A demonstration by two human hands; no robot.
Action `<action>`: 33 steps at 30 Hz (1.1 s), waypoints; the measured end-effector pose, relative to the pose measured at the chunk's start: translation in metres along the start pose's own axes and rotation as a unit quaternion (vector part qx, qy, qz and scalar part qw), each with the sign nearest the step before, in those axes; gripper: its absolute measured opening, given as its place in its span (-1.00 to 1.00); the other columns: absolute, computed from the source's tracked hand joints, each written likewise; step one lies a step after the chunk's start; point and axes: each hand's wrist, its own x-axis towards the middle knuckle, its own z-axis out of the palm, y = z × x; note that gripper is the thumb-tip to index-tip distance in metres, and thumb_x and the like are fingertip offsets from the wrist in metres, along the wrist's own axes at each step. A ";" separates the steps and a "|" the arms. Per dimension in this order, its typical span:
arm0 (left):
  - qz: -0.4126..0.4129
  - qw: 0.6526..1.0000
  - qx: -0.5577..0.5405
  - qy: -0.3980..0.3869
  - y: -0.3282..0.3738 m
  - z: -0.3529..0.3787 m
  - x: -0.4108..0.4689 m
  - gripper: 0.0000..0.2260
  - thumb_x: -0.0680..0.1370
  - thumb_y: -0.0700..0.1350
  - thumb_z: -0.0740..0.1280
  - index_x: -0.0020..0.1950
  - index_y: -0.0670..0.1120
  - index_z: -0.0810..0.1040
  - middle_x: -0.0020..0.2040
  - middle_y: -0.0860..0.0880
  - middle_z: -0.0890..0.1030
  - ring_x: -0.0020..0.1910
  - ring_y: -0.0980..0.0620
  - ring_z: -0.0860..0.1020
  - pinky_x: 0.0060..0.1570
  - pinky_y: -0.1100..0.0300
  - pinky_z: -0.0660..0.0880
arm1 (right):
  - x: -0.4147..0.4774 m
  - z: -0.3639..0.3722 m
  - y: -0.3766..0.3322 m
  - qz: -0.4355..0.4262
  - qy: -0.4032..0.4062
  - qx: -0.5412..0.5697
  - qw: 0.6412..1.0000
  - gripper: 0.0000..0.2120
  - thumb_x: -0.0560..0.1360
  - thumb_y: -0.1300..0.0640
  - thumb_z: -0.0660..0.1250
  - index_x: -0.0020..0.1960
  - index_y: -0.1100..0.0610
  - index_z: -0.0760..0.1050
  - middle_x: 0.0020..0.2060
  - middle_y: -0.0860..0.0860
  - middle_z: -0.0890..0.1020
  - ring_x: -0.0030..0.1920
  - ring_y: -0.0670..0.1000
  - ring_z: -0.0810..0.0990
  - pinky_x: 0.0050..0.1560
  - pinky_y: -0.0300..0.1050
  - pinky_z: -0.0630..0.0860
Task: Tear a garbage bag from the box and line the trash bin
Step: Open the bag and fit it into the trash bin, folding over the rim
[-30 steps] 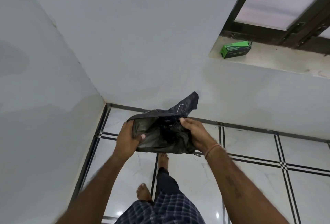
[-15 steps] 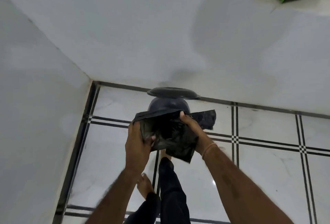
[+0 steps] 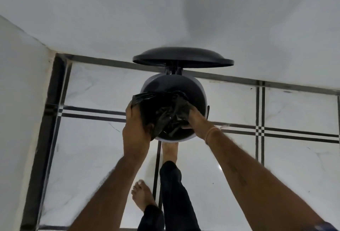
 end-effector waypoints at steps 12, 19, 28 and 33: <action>0.084 0.985 0.146 -0.043 -0.032 0.036 0.034 -0.30 0.59 -0.15 0.40 0.67 -0.09 0.16 0.65 -0.08 0.20 -0.03 -0.12 0.64 -0.20 -0.01 0.63 | 0.008 -0.054 0.009 -0.115 -0.059 0.112 0.985 -0.46 0.61 -0.16 0.37 0.50 0.08 0.45 0.36 0.09 0.64 0.38 0.14 0.61 0.44 0.20 0.50; 0.003 0.997 0.074 -0.004 -0.038 0.037 0.054 -0.36 0.46 -0.39 0.37 0.53 -0.19 0.32 0.44 -0.20 0.38 0.15 -0.31 0.57 -0.12 -0.09 0.56 | 0.022 -0.046 0.044 -0.308 0.134 -0.546 0.767 -0.08 0.59 0.12 0.41 0.68 0.04 -0.17 0.67 0.11 0.17 0.23 0.28 0.65 0.09 0.28 0.69; -0.218 0.914 -0.342 0.022 -0.049 0.030 0.078 -0.87 0.62 -0.09 0.43 0.09 -0.13 0.66 0.01 -0.14 0.66 0.03 -0.12 0.64 0.10 -0.04 0.61 | 0.014 -0.063 0.017 -0.104 0.041 0.092 0.989 -0.60 0.66 -0.11 0.31 0.25 0.18 0.66 0.12 0.09 0.76 0.15 0.11 0.73 0.14 0.03 0.70; -0.252 0.887 -0.384 0.045 -0.053 0.035 0.093 -0.87 0.65 -0.24 0.35 0.18 -0.21 0.63 0.02 -0.14 0.66 -0.03 -0.10 0.61 -0.03 0.02 0.62 | 0.036 -0.059 0.009 -0.036 0.156 0.203 0.966 -0.75 0.65 0.09 0.37 0.10 0.27 0.69 0.03 0.20 0.75 0.13 0.26 0.72 0.17 0.16 0.67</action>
